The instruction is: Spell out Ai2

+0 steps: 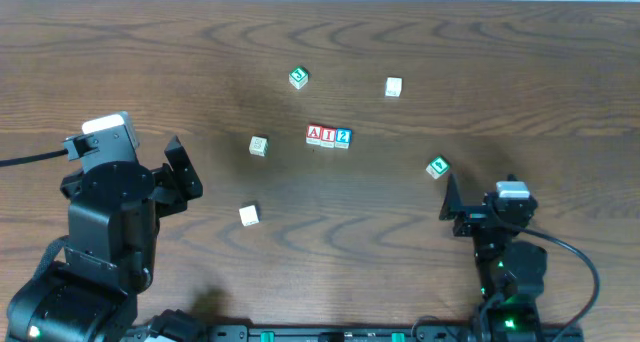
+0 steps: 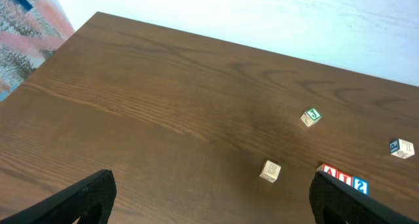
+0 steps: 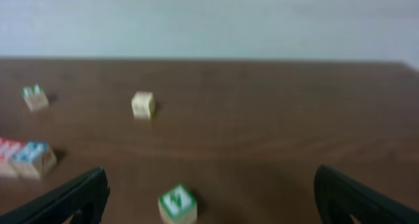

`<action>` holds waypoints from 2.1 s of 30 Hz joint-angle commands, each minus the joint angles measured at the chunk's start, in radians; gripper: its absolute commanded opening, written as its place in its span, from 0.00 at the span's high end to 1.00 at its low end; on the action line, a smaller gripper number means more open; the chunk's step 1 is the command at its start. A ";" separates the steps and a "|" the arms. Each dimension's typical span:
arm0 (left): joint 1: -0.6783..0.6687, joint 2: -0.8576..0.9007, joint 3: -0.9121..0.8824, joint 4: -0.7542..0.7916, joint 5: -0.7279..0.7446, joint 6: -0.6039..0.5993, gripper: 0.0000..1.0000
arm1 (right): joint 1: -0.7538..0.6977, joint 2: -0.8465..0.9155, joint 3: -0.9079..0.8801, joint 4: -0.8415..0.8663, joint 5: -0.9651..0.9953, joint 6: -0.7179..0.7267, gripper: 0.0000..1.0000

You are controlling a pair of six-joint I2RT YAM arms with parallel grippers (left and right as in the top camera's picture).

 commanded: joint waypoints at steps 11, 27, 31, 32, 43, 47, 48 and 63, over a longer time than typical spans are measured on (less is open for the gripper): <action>0.000 0.001 0.008 -0.002 -0.018 0.014 0.05 | -0.009 -0.025 -0.001 -0.025 0.121 0.025 0.01; 0.000 0.001 0.008 -0.002 -0.018 0.014 0.04 | -0.009 -0.264 -0.002 -0.171 0.084 0.039 0.01; 0.000 0.001 0.008 -0.002 -0.018 0.014 0.05 | -0.009 -0.308 -0.002 -0.242 0.091 0.039 0.01; 0.000 0.001 0.008 -0.002 -0.018 0.014 0.05 | -0.009 -0.316 -0.002 -0.266 0.091 0.039 0.01; 0.000 0.001 0.008 -0.002 -0.018 0.014 0.04 | -0.009 -0.351 -0.001 -0.300 0.106 -0.208 0.01; 0.000 0.001 0.008 -0.002 -0.018 0.014 0.05 | -0.009 -0.349 -0.001 -0.301 0.106 -0.208 0.01; 0.000 0.001 0.008 -0.002 -0.018 0.014 0.04 | -0.009 -0.349 -0.001 -0.301 0.106 -0.208 0.01; 0.000 -0.002 0.006 0.002 -0.054 0.043 0.05 | -0.009 -0.349 -0.001 -0.301 0.106 -0.208 0.01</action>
